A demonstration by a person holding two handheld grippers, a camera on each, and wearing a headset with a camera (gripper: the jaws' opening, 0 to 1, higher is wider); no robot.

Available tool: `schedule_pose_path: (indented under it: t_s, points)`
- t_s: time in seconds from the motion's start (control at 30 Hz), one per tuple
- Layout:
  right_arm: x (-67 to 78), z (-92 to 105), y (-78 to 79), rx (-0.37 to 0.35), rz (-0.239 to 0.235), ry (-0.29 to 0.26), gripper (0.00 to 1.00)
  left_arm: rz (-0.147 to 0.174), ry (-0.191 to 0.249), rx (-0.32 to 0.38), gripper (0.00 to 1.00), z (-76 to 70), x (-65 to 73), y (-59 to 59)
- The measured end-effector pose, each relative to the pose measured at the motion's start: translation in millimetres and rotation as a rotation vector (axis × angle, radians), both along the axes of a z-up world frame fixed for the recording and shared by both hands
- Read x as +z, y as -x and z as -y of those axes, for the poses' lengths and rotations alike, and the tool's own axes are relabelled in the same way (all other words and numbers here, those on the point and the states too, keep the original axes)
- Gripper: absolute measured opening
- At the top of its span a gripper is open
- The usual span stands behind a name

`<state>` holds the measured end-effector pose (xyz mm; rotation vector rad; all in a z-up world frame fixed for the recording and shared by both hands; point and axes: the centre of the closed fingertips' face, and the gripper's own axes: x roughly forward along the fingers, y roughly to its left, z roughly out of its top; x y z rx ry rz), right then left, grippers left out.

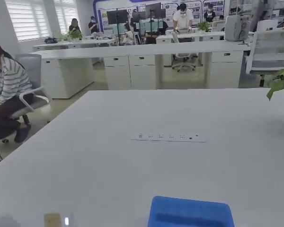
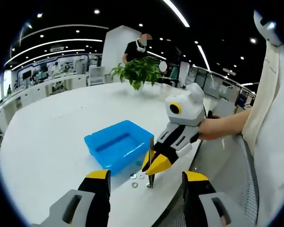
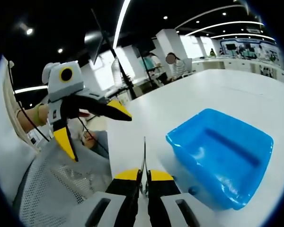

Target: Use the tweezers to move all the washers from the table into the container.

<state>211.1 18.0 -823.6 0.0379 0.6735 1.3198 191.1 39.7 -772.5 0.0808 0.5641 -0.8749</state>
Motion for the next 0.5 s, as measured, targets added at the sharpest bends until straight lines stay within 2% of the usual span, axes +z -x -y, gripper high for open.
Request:
schedule_pose_path:
  t_s: [0.1, 0.13, 0.2, 0.33, 0.43, 0.47, 0.5]
  points:
    - [4.8, 0.7, -0.4, -0.018, -0.032, -0.027, 0.02, 0.031, 0.031, 0.047, 0.65, 1.6, 2.8, 0.3]
    - [6.6, 1.4, -1.0, -0.030, -0.047, -0.037, 0.02, 0.050, 0.039, 0.061, 0.67, 2.1, 4.3, -0.3]
    - [9.2, 2.8, -2.1, -0.044, -0.061, -0.052, 0.02, 0.067, 0.059, 0.075, 0.71, 2.7, 6.6, 0.0]
    - [16.9, 7.1, -3.8, -0.070, -0.093, -0.088, 0.02, 0.116, 0.116, 0.156, 0.82, -1.0, 14.7, -5.5]
    - [23.6, 11.7, -6.3, -0.081, -0.084, -0.110, 0.02, 0.149, 0.083, 0.211, 0.93, -8.2, 11.7, -11.0]
    - [26.8, 13.5, -8.4, -0.067, -0.032, -0.107, 0.02, 0.160, 0.054, 0.233, 0.98, -12.2, 9.1, -13.5]
    - [27.7, 15.1, -9.1, -0.064, -0.016, -0.100, 0.02, 0.158, 0.044, 0.238, 0.98, -12.9, 8.0, -13.7]
